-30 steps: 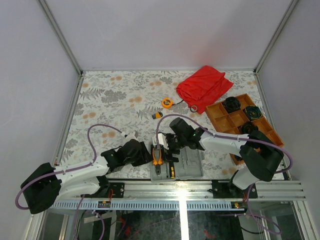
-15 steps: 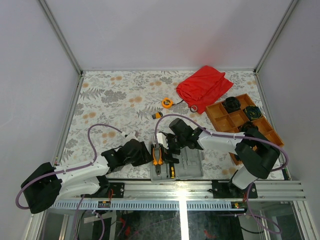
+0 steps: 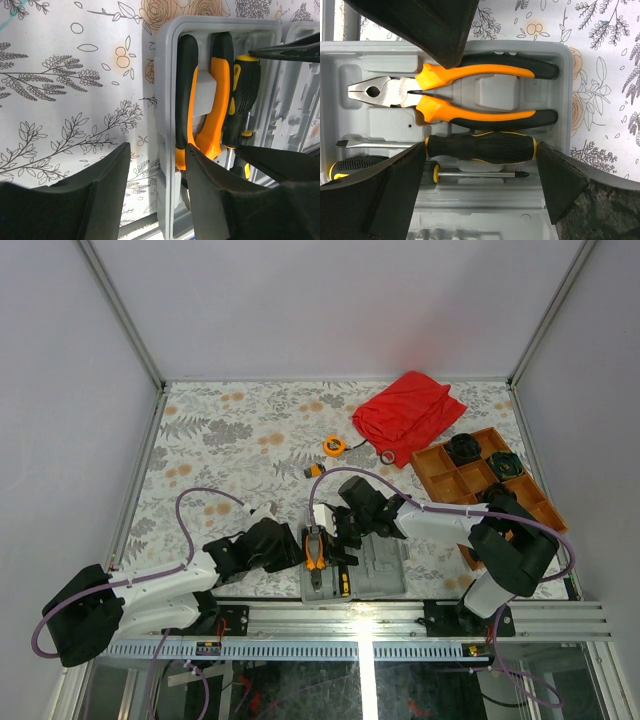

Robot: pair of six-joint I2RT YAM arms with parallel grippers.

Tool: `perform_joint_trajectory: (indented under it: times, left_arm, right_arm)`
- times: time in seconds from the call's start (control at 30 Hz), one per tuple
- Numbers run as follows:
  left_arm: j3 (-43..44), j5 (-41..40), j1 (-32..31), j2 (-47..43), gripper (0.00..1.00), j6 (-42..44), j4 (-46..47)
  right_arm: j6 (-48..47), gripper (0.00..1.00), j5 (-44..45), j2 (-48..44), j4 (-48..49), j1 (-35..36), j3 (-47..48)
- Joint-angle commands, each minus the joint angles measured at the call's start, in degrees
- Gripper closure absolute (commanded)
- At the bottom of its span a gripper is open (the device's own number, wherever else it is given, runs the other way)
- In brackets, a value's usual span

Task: Sort the tools into containers
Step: Adjust the screwdriver in the storage box.

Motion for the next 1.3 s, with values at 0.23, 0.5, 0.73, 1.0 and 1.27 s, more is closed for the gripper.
perform_joint_trajectory:
  times: [0.23,0.5,0.73,1.0,1.27]
  left_arm:
    - [-0.3,-1.6,0.2,1.4,0.55,2.2,-5.1]
    - [-0.4,-1.4,0.1,1.7,0.55,2.3,-4.8]
    - [-0.4,-1.4,0.2,1.8,0.55,2.2,-4.6]
    - [-0.4,-1.4,0.1,1.9,0.55,2.2,-4.6]
    - [-0.5,-1.3,0.2,1.7,0.55,2.0,-4.7]
  right_arm:
    - [1.2,0.10,9.2,-3.2,6.0,-1.0,-0.3]
    - [0.0,0.09,10.2,-4.6,6.4,-1.0,-1.6]
    - [-1.0,0.09,4.0,-4.0,3.6,-0.9,-1.2]
    - [-0.8,0.07,1.8,-3.6,1.1,-0.9,-1.3]
    - [2.6,0.07,5.1,-3.7,5.4,-0.9,-2.2]
